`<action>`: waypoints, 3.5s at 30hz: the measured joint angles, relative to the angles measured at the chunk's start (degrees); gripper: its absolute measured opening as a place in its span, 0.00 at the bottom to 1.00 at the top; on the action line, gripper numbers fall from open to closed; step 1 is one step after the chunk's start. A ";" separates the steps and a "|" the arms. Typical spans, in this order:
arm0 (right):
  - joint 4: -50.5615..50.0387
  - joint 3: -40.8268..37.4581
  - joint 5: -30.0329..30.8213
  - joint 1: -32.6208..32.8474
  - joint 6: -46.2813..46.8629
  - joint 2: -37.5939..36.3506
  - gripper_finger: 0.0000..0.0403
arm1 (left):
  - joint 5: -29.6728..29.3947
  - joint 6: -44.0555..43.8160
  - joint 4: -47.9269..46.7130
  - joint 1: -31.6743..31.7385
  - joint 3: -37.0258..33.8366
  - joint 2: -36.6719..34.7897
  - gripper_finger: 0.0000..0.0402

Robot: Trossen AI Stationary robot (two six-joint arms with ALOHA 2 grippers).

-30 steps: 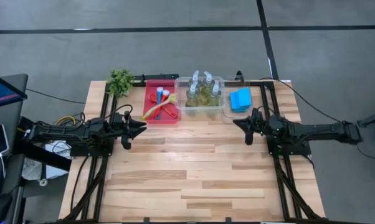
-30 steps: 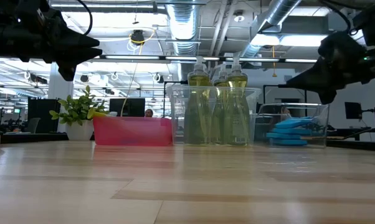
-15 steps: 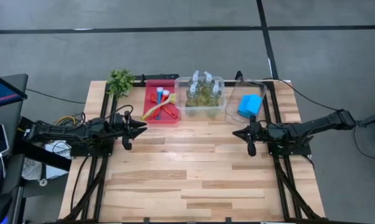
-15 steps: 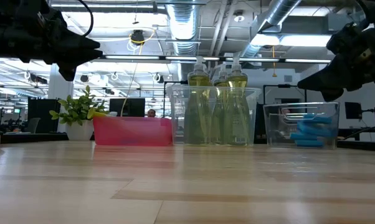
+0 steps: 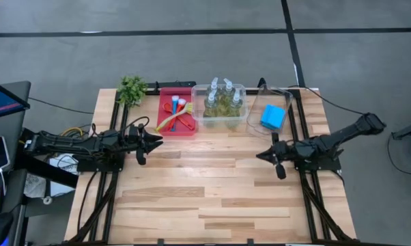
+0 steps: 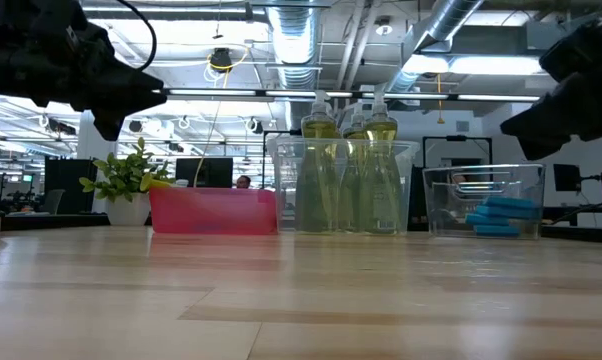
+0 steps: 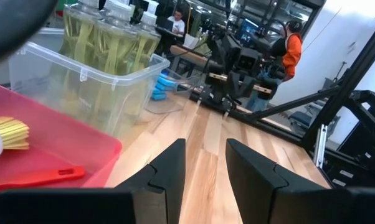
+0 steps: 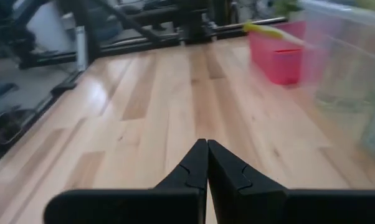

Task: Pick & Place Kitchen Sink Supplies
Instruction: Return to Home Position

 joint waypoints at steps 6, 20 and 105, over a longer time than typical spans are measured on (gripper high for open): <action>-4.73 1.65 8.11 2.49 3.09 3.72 0.00 | 0.02 -0.15 0.14 -0.01 0.00 0.00 0.29; -24.09 5.60 32.04 2.39 13.82 7.83 0.00 | 0.02 0.01 0.14 -0.01 0.00 0.00 0.29; 11.89 3.32 16.42 19.29 -17.95 6.10 0.00 | -0.39 3.48 -7.60 0.00 -0.04 -0.07 0.29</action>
